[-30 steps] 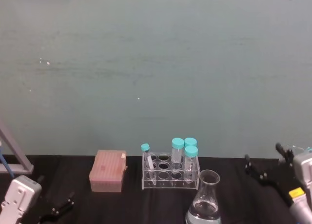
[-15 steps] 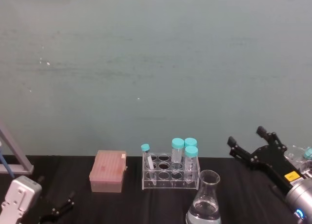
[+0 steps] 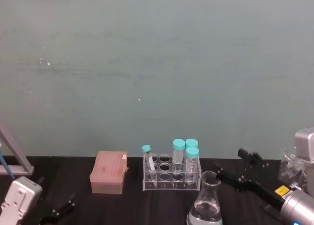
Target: Pick up the beaker with the right gripper, shake it three times, and then put it down.
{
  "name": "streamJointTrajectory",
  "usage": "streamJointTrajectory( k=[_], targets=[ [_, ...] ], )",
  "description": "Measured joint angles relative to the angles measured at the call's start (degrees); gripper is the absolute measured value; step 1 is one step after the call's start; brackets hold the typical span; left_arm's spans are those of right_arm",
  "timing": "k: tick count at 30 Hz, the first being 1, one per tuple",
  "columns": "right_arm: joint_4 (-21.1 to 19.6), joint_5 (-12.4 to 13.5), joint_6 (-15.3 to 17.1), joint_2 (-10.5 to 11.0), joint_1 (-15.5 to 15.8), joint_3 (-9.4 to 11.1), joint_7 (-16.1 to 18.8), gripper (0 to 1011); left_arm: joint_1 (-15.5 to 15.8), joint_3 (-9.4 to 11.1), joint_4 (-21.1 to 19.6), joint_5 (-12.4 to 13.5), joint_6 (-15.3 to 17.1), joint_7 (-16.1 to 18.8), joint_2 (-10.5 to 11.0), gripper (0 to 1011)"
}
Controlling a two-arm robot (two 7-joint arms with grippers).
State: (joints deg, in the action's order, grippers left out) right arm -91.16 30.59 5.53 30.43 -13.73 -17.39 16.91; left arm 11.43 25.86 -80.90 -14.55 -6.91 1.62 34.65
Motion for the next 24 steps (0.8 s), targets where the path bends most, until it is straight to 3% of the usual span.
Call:
streamJointTrajectory(
  k=[13,24],
  targets=[
    [0.9,-0.1,3.9,-0.2,1.3,-0.3,3.2,1000,0.0,0.0,0.0,0.0,0.0,0.0,0.0,1000],
    [3.6,-2.1,3.2,-1.0,1.2,-1.1,4.2,1000,0.0,0.0,0.0,0.0,0.0,0.0,0.0,1000]
  ],
)
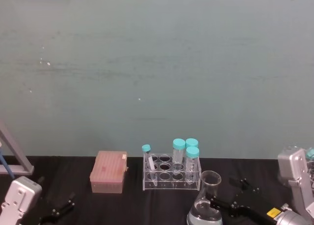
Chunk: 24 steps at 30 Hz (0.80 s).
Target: Pick up the beaker with the right gripper, shake it three times, and then put it down.
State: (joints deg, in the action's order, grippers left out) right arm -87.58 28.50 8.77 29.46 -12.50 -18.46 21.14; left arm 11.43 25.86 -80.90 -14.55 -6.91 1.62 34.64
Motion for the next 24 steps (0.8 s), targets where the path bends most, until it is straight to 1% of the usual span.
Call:
streamJointTrajectory(
  k=[4,7,10,14,20,24],
  targets=[
    [1.4,-0.6,-1.0,-0.7,-0.5,-0.2,0.5,1000,0.0,0.0,0.0,0.0,0.0,0.0,0.0,1000],
    [3.2,-1.3,-3.0,-1.5,-1.1,-0.5,1.5,1000,0.0,0.0,0.0,0.0,0.0,0.0,0.0,1000],
    [4.7,-2.0,-4.1,-2.2,-1.7,-0.8,2.2,1000,0.0,0.0,0.0,0.0,0.0,0.0,0.0,1000],
    [5.9,-2.6,-4.7,-2.8,-2.4,-1.2,2.6,1000,0.0,0.0,0.0,0.0,0.0,0.0,0.0,1000],
    [8.9,-4.3,-5.4,-4.3,-3.7,-2.0,2.8,1000,0.0,0.0,0.0,0.0,0.0,0.0,0.0,1000],
    [9.7,-4.9,-5.5,-5.1,-4.1,-2.1,2.7,1000,0.0,0.0,0.0,0.0,0.0,0.0,0.0,1000]
  ],
)
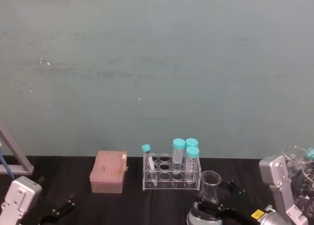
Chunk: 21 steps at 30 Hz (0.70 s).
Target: Pick up the beaker with the right gripper, shake it three times, and then put it down.
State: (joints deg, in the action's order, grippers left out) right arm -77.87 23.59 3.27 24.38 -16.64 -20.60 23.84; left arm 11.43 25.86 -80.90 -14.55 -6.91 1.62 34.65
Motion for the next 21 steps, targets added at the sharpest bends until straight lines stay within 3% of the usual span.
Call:
streamJointTrajectory(
  k=[21],
  targets=[
    [2.0,-2.1,-0.7,-3.9,-1.0,0.9,-1.9,1000,0.0,0.0,0.0,0.0,0.0,0.0,0.0,1000]
  ],
)
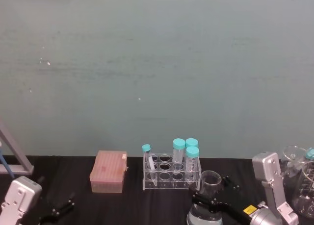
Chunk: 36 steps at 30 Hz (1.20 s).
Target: Pick up the beaker with the right gripper, shake it three times, and then put it down.
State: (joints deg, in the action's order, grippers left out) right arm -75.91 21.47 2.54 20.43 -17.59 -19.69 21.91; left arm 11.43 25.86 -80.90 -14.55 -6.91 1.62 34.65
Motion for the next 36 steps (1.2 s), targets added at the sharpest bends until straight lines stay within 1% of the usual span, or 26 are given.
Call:
streamJointTrajectory(
  k=[14,24,26,27,29,31,33,34,36],
  targets=[
    [0.3,-1.1,0.7,-0.7,0.0,0.5,-0.5,1000,0.0,0.0,0.0,0.0,0.0,0.0,0.0,1000],
    [0.3,-1.0,0.7,-0.7,0.0,0.5,-0.5,997,0.0,0.0,0.0,0.0,0.0,0.0,0.0,1000],
    [0.3,-1.0,0.7,-0.7,0.0,0.5,-0.5,966,0.0,0.0,0.0,0.0,0.0,0.0,0.0,1000],
    [0.3,-1.0,0.7,-0.7,0.0,0.5,-0.5,929,0.0,0.0,0.0,0.0,0.0,0.0,0.0,1000],
    [0.3,-1.0,0.7,-0.7,0.0,0.4,-0.5,903,0.0,0.0,0.0,0.0,0.0,0.0,0.0,1000],
    [0.3,-1.0,0.7,-0.7,0.0,0.4,-0.5,840,0.0,0.0,0.0,0.0,0.0,0.0,0.0,1000],
    [0.3,-0.9,0.7,-0.7,0.0,0.4,-0.5,813,0.0,0.0,0.0,0.0,0.0,0.0,0.0,1000],
    [0.3,-0.9,0.7,-0.7,0.0,0.4,-0.5,750,0.0,0.0,0.0,0.0,0.0,0.0,0.0,1000],
    [0.3,-0.9,0.7,-0.7,0.0,0.4,-0.5,713,0.0,0.0,0.0,0.0,0.0,0.0,0.0,1000]
  ],
)
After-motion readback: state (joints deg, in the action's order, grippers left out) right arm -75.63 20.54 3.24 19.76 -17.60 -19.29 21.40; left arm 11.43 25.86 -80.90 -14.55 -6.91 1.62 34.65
